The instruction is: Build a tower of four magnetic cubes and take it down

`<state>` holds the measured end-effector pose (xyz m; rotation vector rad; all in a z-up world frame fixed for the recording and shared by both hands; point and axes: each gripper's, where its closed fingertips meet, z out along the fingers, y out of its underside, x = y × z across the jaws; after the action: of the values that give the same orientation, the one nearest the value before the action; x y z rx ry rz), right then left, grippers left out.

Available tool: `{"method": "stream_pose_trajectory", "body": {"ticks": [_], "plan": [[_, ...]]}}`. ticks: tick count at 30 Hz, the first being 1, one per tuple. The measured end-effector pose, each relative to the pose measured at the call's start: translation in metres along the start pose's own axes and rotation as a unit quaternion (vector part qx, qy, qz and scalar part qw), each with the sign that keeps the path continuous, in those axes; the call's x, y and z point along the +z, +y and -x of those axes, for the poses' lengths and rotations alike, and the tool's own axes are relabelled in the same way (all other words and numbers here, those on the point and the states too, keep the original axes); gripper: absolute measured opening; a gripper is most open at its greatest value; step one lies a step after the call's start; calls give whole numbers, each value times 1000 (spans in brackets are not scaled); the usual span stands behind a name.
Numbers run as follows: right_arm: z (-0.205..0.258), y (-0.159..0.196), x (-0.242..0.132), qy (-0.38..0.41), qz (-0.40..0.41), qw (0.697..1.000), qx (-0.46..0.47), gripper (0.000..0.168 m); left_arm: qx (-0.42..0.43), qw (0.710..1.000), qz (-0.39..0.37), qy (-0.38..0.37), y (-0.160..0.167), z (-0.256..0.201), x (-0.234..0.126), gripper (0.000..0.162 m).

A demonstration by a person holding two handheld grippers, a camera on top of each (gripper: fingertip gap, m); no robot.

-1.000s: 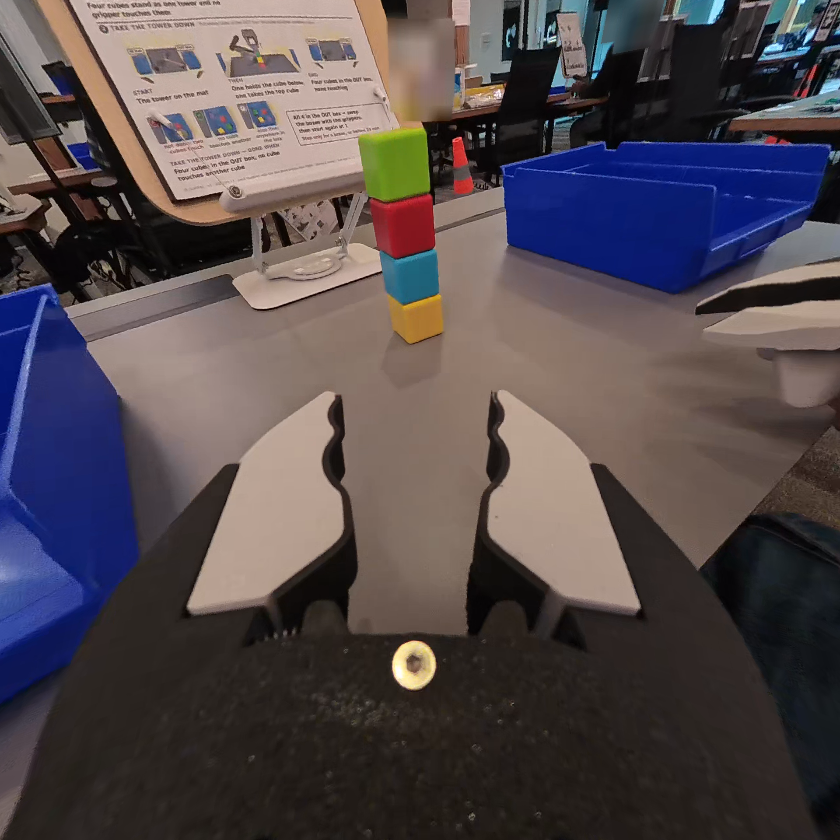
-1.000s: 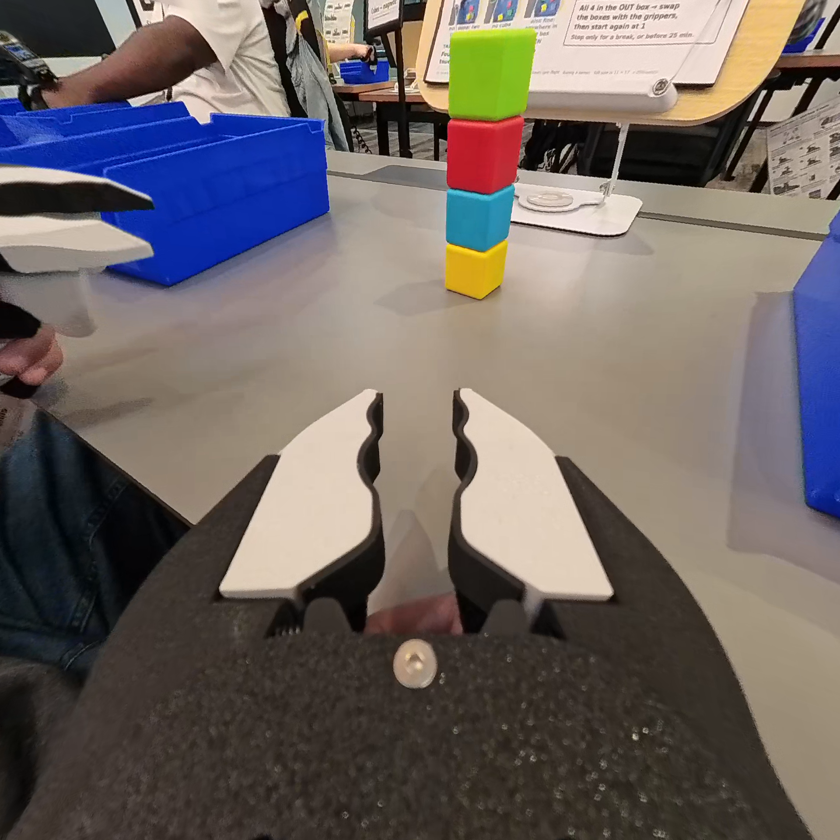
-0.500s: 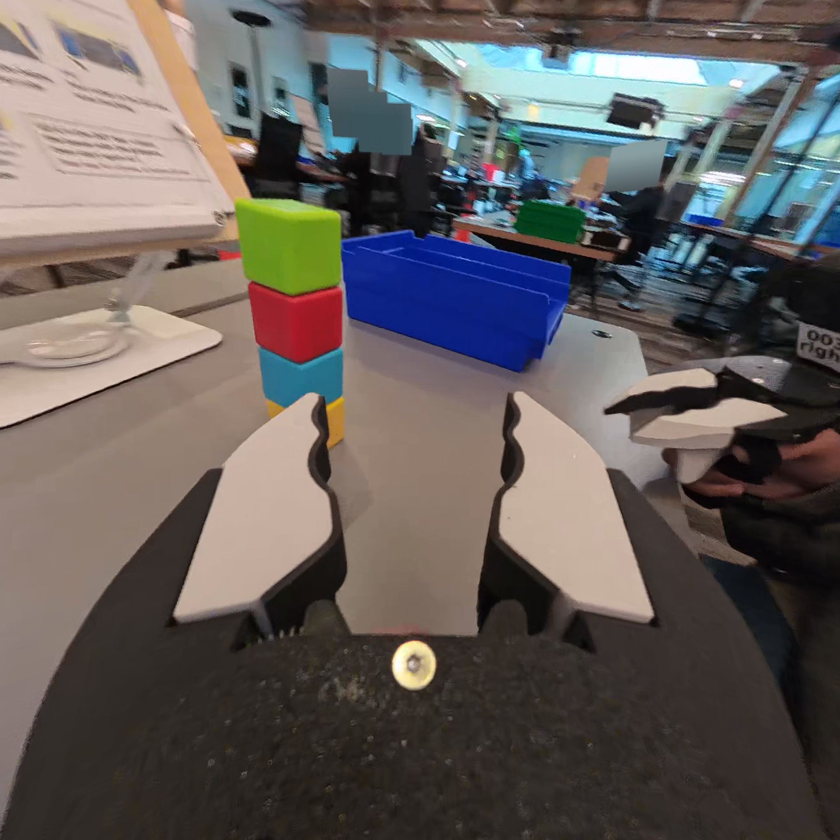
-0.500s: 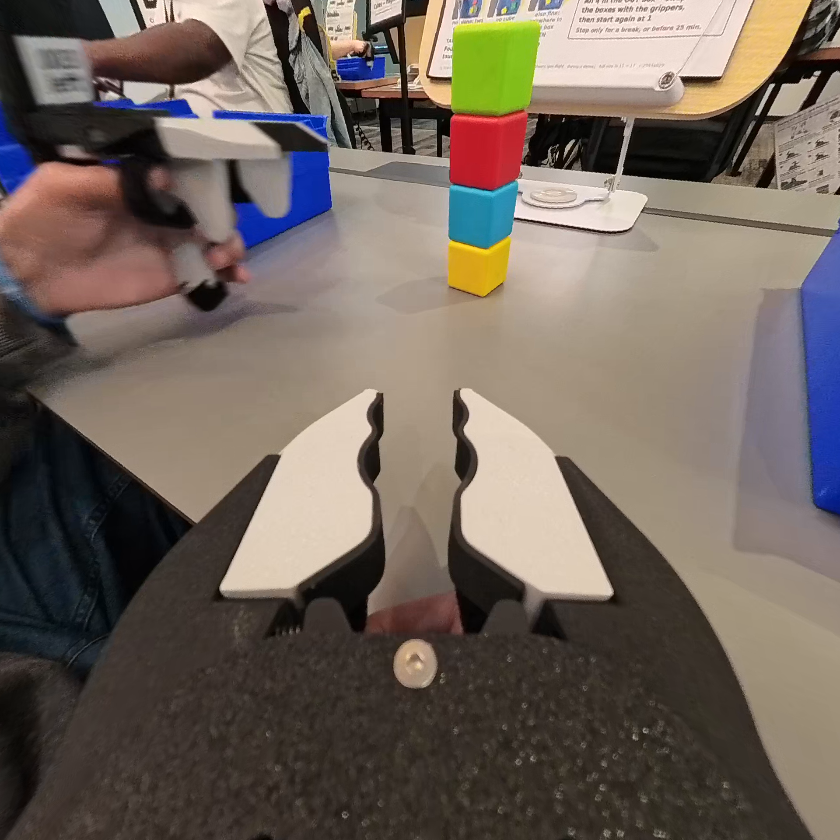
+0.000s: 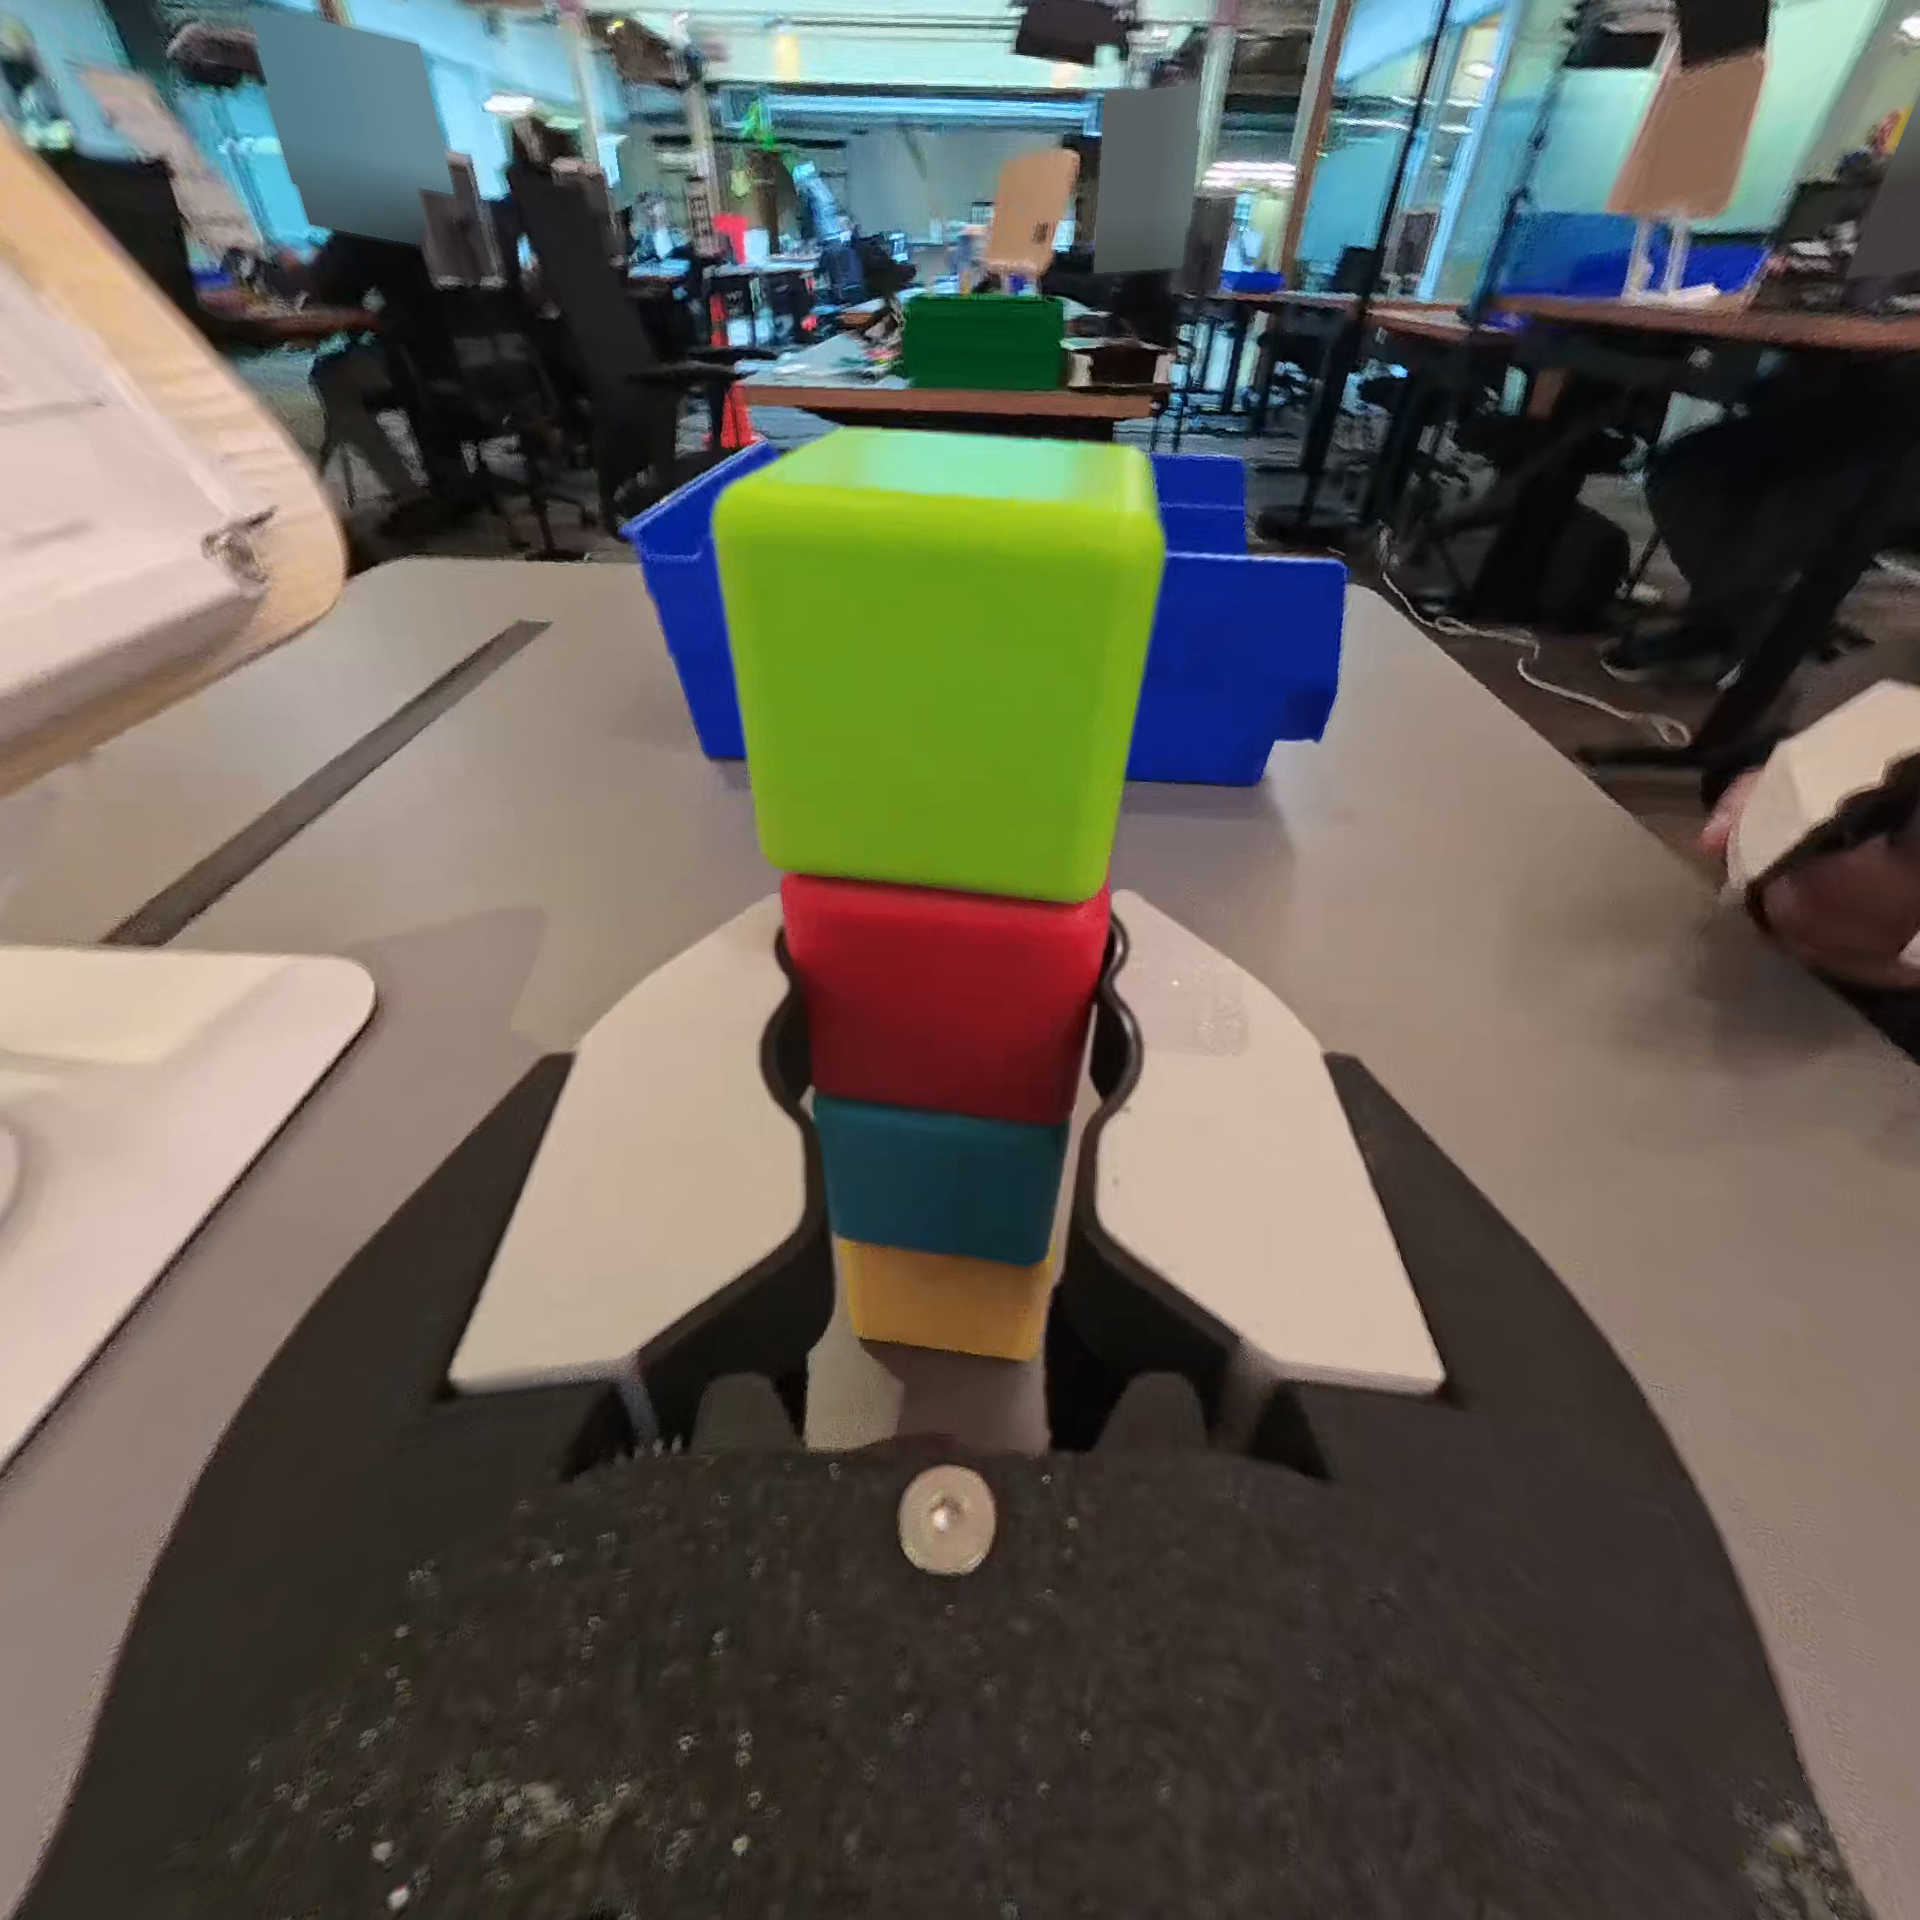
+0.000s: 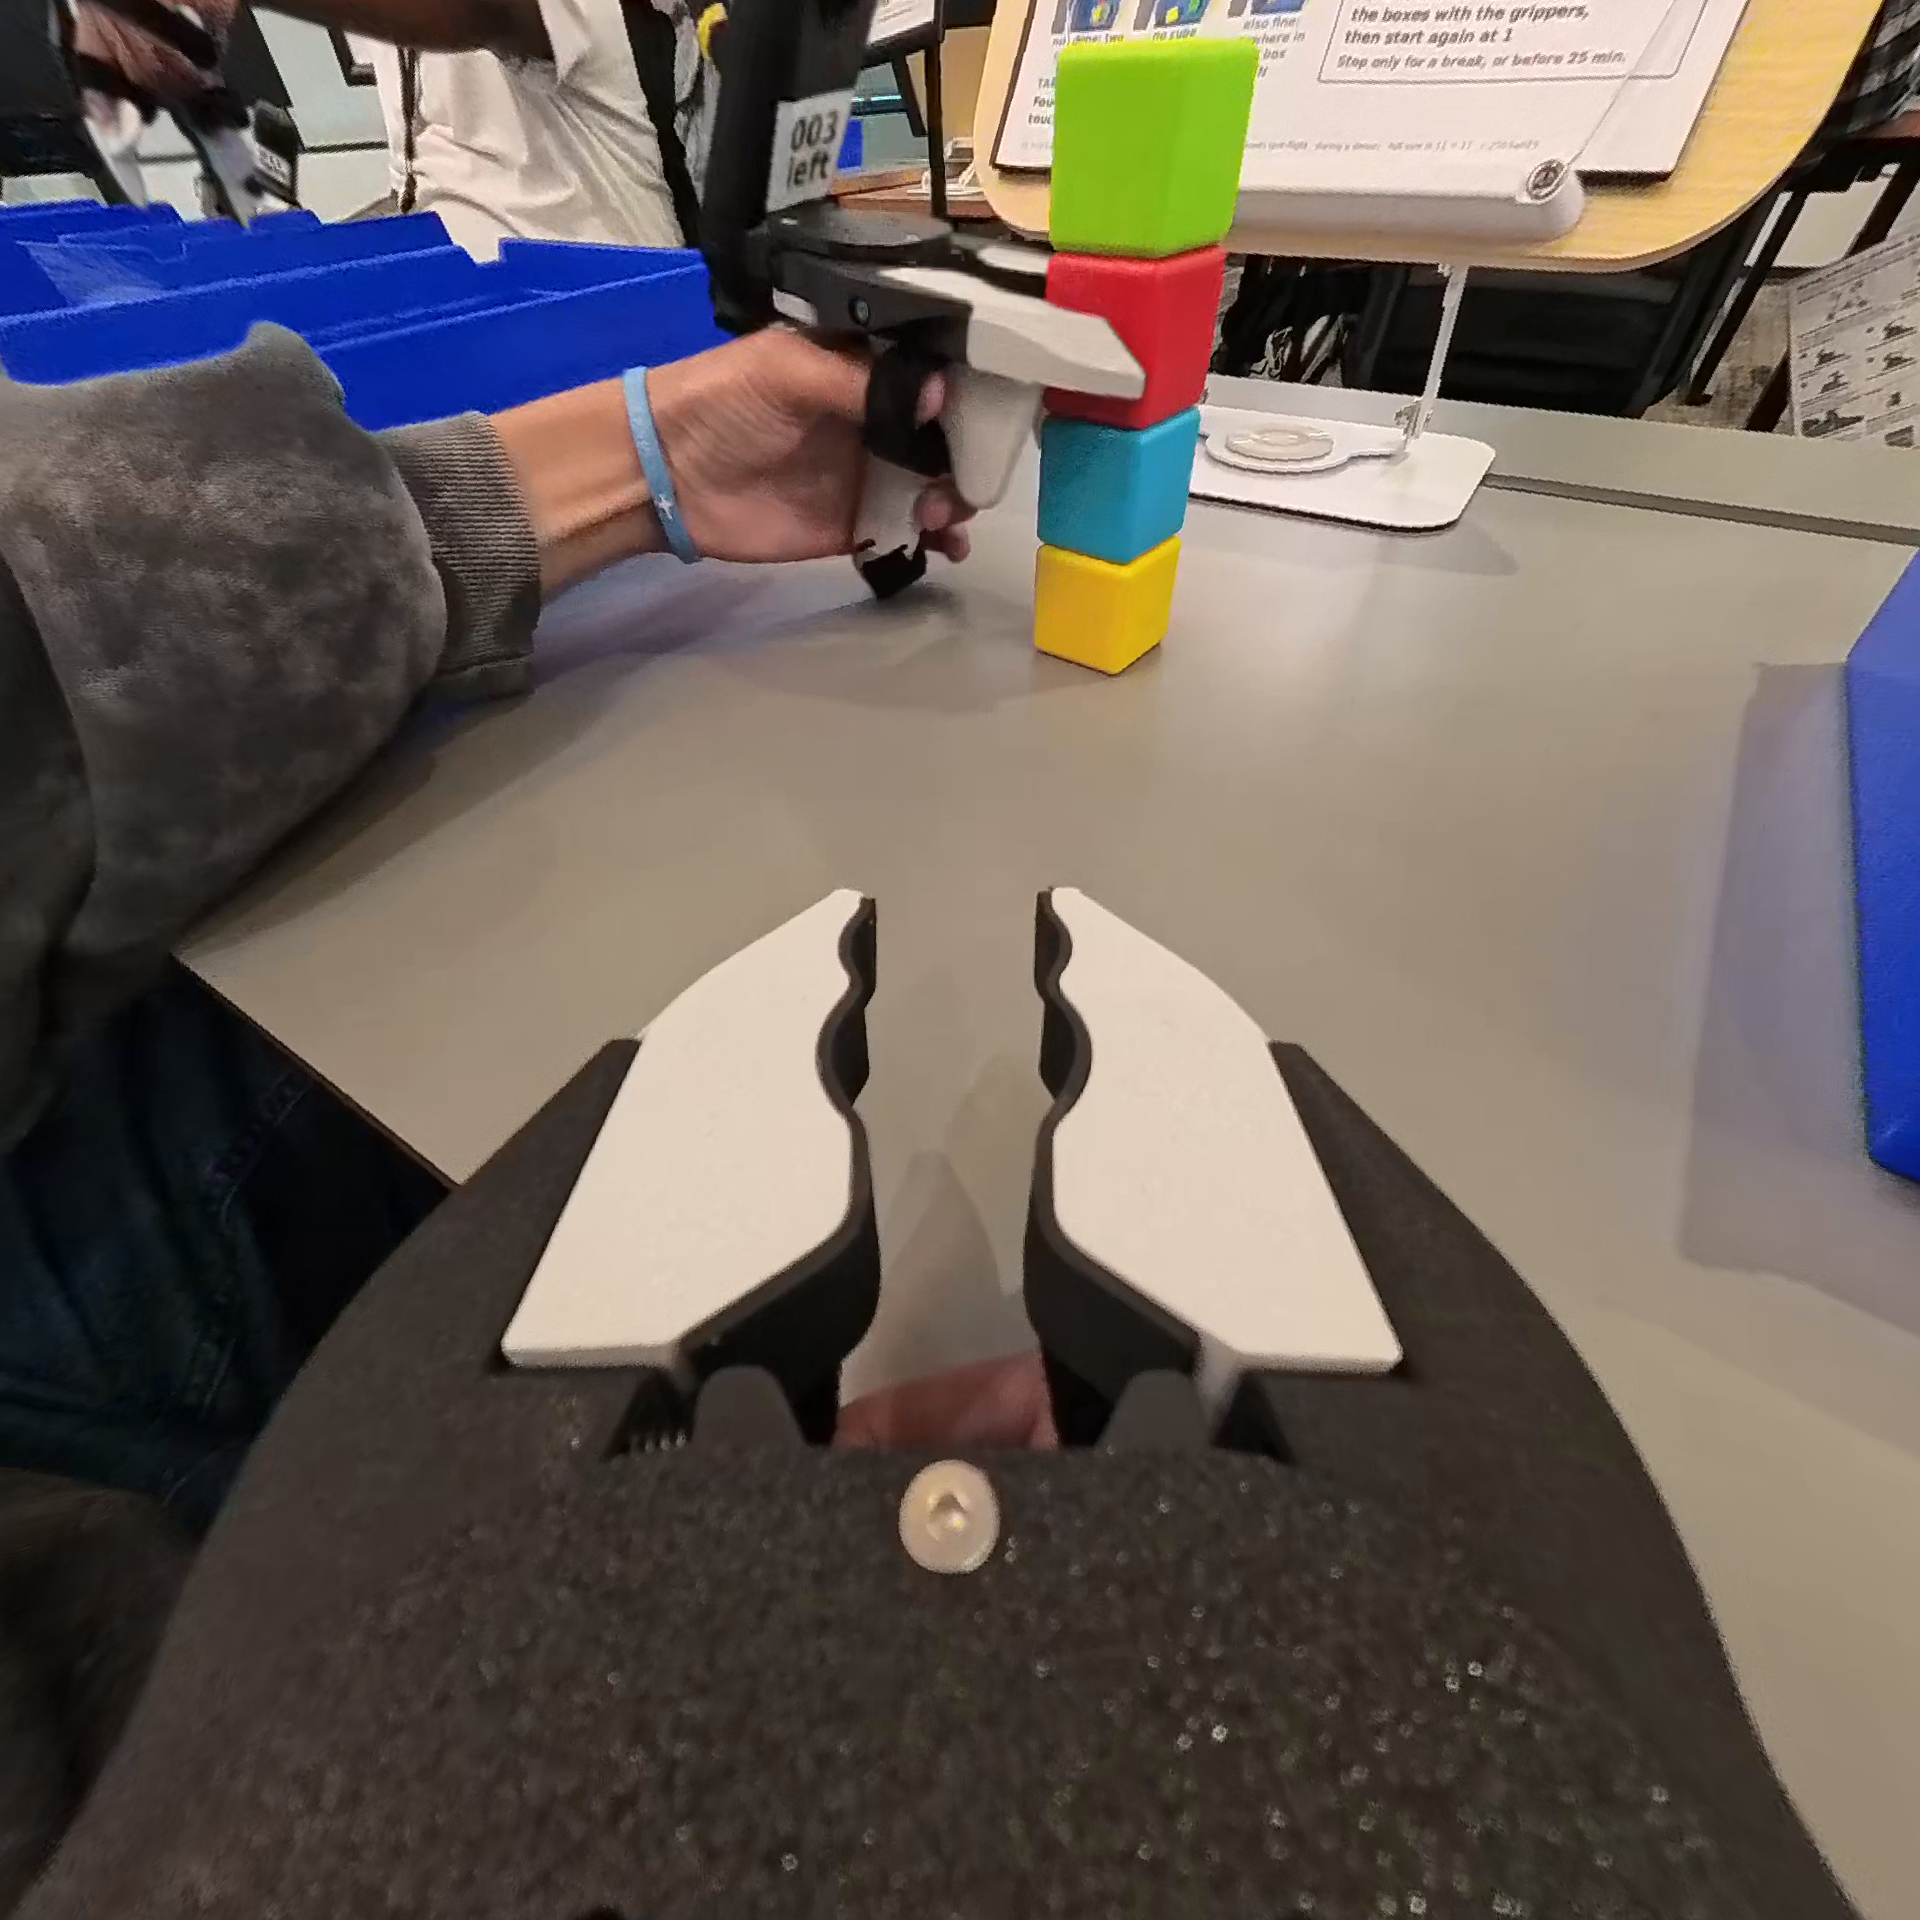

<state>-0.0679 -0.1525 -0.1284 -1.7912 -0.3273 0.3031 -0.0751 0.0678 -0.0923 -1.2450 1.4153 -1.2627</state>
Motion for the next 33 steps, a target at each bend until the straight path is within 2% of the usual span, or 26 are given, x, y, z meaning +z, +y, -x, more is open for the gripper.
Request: {"method": "stream_pose_trajectory", "body": {"ticks": [3, 7, 12, 18, 21, 23, 25, 28, 33], "plan": [[1, 2, 1, -3, 5, 1000, -4, 29, 29, 1000, -9, 0, -2, -5, 5, 51], [4, -1, 2, -14, 6, 1000, -5, 29, 15, 1000, -8, 4, -3, -5, 12, 50], [-8, -62, 19, -70, -51, 996, 30, 32, 7, 1000, -11, 17, -2, -9, 10, 50], [-38, -124, 101, -151, -48, 986, -51, 72, 12, 999, -11, 33, -1, -15, 9, 50], [-52, -140, 145, -153, -48, 984, -79, 75, 18, 999, -13, 44, -1, -19, 8, 50], [-54, -138, 167, -171, -27, 981, -84, 78, 18, 998, -13, 51, -1, -21, 7, 50], [-52, -133, 181, -193, -12, 977, -87, 77, 14, 998, -12, 57, -1, -21, 8, 50], [-49, -131, 190, -225, -14, 970, -87, 54, 9, 998, -11, 61, -1, -21, 8, 50], [-51, -138, 189, -248, -39, 966, -62, 52, -2, 998, -16, 63, -2, -20, 7, 50]]}}
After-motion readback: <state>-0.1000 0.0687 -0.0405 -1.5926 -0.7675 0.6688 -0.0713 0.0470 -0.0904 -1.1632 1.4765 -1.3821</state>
